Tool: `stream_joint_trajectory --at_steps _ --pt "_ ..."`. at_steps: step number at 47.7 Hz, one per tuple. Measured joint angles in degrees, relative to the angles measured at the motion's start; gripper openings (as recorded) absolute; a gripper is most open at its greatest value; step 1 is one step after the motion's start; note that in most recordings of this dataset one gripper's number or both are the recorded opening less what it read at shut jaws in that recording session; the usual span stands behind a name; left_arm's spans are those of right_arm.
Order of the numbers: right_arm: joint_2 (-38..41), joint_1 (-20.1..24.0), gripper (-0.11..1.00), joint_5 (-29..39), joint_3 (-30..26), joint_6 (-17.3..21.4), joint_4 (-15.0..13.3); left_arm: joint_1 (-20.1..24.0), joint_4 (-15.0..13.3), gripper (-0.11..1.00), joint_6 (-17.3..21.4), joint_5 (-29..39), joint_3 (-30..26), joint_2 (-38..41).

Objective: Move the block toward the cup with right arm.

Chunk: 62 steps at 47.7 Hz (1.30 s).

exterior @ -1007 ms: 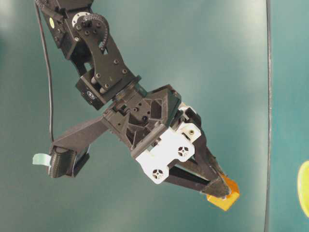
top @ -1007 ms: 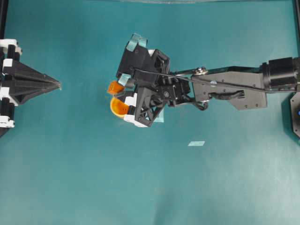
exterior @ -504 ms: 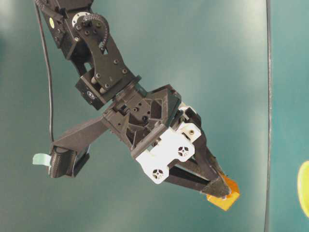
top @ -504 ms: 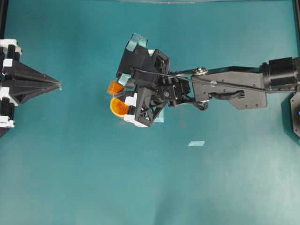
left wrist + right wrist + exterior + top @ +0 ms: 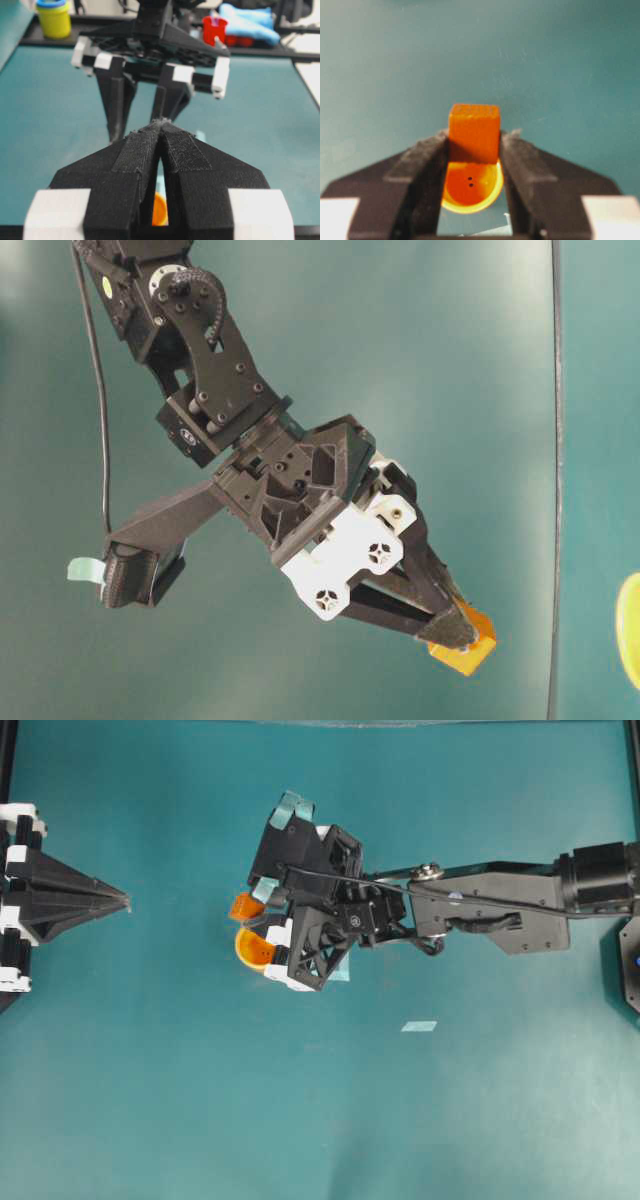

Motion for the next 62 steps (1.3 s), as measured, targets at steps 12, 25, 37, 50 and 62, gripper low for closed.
stream_joint_trajectory --at_steps 12,25,37,50,62 --pt "0.0 0.0 0.41 0.0 0.0 0.0 0.0 0.0 -0.1 0.03 -0.1 0.0 0.0 0.0" --pt "0.0 0.0 0.41 0.0 0.0 0.0 0.0 0.0 0.0 0.03 0.0 0.0 0.0 0.0" --pt "0.0 0.0 0.41 0.1 0.0 0.0 0.0 0.0 -0.1 0.03 -0.1 0.0 0.0 0.0" --pt "0.0 0.0 0.41 0.8 0.0 0.0 0.0 0.0 -0.1 0.03 -0.1 0.0 0.0 0.0" --pt "0.0 0.0 0.41 0.9 0.0 0.0 0.1 0.0 -0.1 0.03 -0.1 0.0 0.0 -0.1"
